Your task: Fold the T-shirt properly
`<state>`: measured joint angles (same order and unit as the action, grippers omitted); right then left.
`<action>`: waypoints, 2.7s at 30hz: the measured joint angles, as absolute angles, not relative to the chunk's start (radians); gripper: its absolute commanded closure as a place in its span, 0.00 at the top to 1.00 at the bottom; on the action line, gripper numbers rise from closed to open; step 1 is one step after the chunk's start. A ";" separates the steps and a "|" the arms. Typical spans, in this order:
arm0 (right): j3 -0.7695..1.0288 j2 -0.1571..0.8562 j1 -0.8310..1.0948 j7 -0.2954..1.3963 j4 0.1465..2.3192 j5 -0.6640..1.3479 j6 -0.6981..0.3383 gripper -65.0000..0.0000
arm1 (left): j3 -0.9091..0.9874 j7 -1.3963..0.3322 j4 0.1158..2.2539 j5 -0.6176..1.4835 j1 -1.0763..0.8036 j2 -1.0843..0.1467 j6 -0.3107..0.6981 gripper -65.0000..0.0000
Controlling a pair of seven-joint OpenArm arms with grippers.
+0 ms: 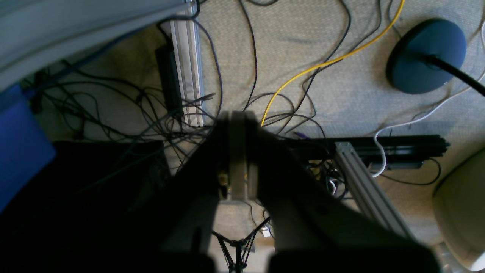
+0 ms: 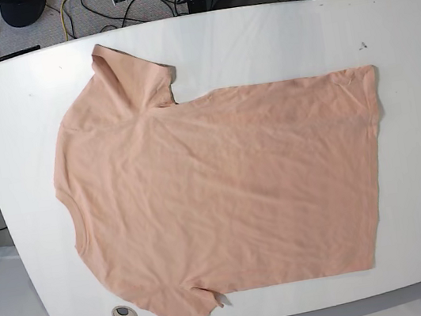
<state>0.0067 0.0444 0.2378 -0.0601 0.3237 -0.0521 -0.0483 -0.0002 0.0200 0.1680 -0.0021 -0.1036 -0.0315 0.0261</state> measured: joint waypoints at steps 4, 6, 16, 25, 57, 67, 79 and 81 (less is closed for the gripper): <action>0.007 0.047 0.271 -0.059 0.367 -0.052 -0.048 0.00 | -0.001 0.021 0.184 -0.002 -0.118 -0.039 0.027 0.00; 0.009 0.048 0.287 -0.066 0.404 -0.052 -0.048 0.00 | 0.000 0.020 0.197 -0.002 -0.127 -0.044 0.027 0.00; 0.013 0.050 0.292 -0.075 0.418 -0.047 -0.059 0.00 | -0.003 0.030 0.202 -0.002 -0.136 -0.044 0.023 0.00; 0.014 0.050 0.320 -0.075 0.423 -0.036 -0.059 0.00 | 0.002 0.043 0.223 -0.006 -0.172 -0.059 0.023 0.00; 0.125 0.199 0.807 -0.138 1.128 0.032 -0.101 0.00 | 0.044 -0.126 1.314 -0.007 -0.822 -0.196 0.059 0.00; 0.220 0.218 1.021 -0.136 1.588 0.078 -0.109 0.00 | 0.070 -0.124 1.717 0.014 -1.028 -0.226 0.068 0.00; 0.405 0.247 1.141 -0.041 1.895 0.051 -0.123 0.00 | 0.163 -0.164 1.980 -0.002 -1.086 -0.236 0.076 0.00; 0.402 0.246 1.116 -0.035 1.908 0.028 -0.128 0.00 | 0.163 -0.158 2.003 -0.003 -1.083 -0.237 0.075 0.00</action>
